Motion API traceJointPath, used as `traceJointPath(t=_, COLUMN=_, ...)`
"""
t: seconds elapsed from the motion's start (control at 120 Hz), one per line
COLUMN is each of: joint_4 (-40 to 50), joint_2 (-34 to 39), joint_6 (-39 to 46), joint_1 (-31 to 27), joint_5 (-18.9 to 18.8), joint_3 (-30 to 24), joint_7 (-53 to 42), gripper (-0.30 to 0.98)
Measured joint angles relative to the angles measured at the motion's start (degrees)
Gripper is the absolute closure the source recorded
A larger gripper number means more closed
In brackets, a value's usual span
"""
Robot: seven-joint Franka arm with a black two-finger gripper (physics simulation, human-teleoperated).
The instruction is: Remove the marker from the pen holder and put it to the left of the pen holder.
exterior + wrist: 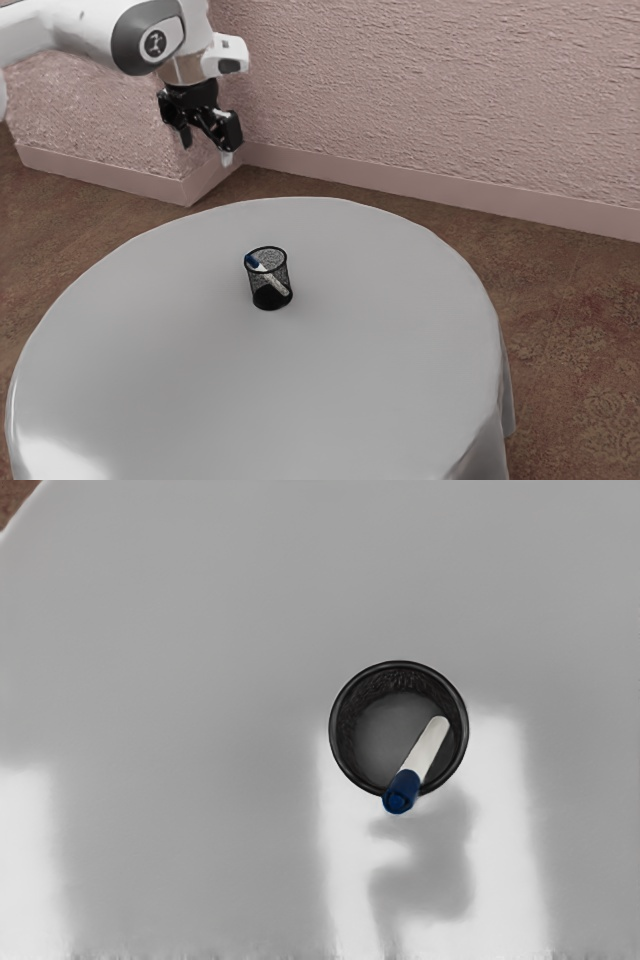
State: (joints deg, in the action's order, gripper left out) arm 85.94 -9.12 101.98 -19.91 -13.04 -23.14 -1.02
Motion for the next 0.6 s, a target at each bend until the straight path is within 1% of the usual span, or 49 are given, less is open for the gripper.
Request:
traceJointPath(t=0.133, joint_4=0.5, joint_2=1.3, joint_6=-1.8, joint_1=-0.1, joint_5=0.0, joint_3=-0.4, joint_7=0.1, gripper=0.03)
traceJointPath(t=0.233, joint_4=3.3, joint_2=1.3, joint_6=-2.2, joint_1=-0.1, joint_5=0.2, joint_3=-0.2, joint_7=0.2, gripper=0.02)
traceJointPath(t=0.3, joint_4=4.4, joint_2=0.2, joint_6=-2.0, joint_1=-0.1, joint_5=0.6, joint_3=-0.2, joint_7=0.2, gripper=0.01)
traceJointPath(t=0.383, joint_4=4.8, joint_2=-3.2, joint_6=-1.4, joint_1=-0.1, joint_5=1.0, joint_3=-0.1, joint_7=0.6, gripper=0.01)
traceJointPath(t=0.45, joint_4=4.6, joint_2=-6.3, joint_6=-0.7, joint_1=-0.2, joint_5=1.2, joint_3=-0.2, joint_7=1.0, gripper=0.05)
traceJointPath(t=0.6, joint_4=4.7, joint_2=-10.4, joint_6=1.3, joint_1=-0.2, joint_5=2.0, joint_3=-0.4, joint_7=1.8, gripper=0.20)
